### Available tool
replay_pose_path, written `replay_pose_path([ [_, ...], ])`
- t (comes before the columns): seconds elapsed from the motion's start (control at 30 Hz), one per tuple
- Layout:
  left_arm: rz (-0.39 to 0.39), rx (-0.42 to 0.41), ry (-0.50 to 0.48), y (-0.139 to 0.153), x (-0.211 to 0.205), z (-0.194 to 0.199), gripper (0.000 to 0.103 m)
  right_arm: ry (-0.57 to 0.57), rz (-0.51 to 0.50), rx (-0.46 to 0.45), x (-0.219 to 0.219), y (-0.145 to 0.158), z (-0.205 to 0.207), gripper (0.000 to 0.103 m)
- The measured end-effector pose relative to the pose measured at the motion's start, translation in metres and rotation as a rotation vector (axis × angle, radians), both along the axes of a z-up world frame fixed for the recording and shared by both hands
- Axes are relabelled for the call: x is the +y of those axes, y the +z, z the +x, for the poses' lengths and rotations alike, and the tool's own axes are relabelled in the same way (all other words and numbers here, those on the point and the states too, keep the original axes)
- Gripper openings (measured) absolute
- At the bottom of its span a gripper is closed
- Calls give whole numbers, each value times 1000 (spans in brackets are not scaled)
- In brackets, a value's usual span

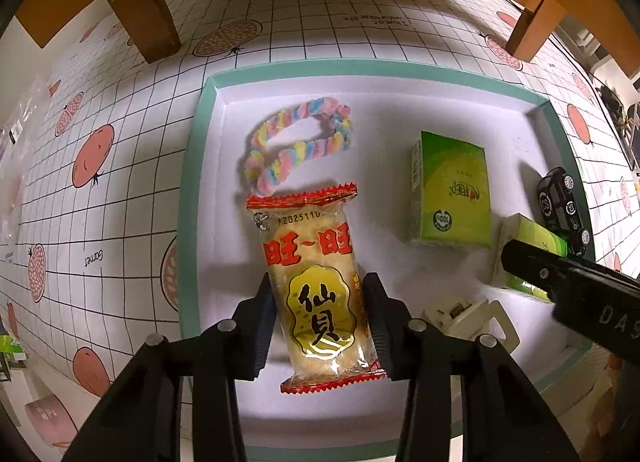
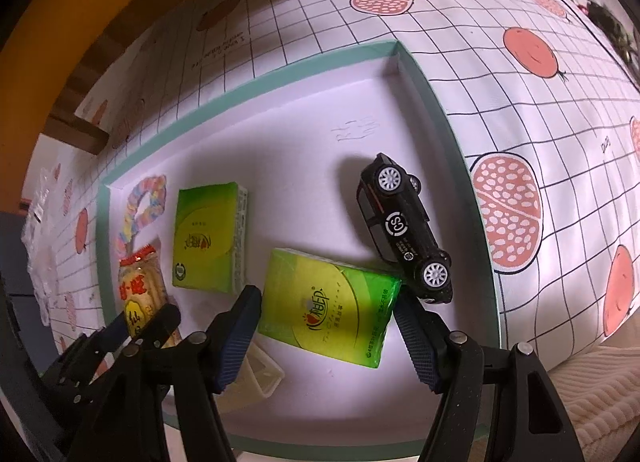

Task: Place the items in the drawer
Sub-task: 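Grasp the rice-cracker snack packet with the left tool while the right grasps a green tissue pack, then carry the snack packet and tissue pack up into the open drawer with both tools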

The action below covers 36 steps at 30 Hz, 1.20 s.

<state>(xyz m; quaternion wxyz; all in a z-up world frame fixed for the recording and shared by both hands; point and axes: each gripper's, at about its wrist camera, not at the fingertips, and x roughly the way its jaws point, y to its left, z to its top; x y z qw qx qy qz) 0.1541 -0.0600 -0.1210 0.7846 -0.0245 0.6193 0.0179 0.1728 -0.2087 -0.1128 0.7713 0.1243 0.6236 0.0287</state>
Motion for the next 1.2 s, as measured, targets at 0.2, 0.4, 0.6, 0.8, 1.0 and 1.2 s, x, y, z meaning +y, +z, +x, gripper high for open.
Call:
replay_pose_path([
  [0.2,1,-5,1,2,3,-6,44,40,-72,10,15,1,1,71],
  [0.4,-2,-8,2,3,4,-6,44,88,-157,24,42,-1,2,72],
  [0.6,0,-11,2,4,4,-7,44,123,-214,30,59,-3,1,72],
  [0.8,-8,-13,4,5,6,-8,42,126,-218,28,58,0,1,70],
  [1.0,-16,-13,10,6,12,-12,40,102,-170,24,38,-3,6,68],
  [1.2,-40,-28,32,16,23,-13,40,63,-78,33,26,0,6,68],
])
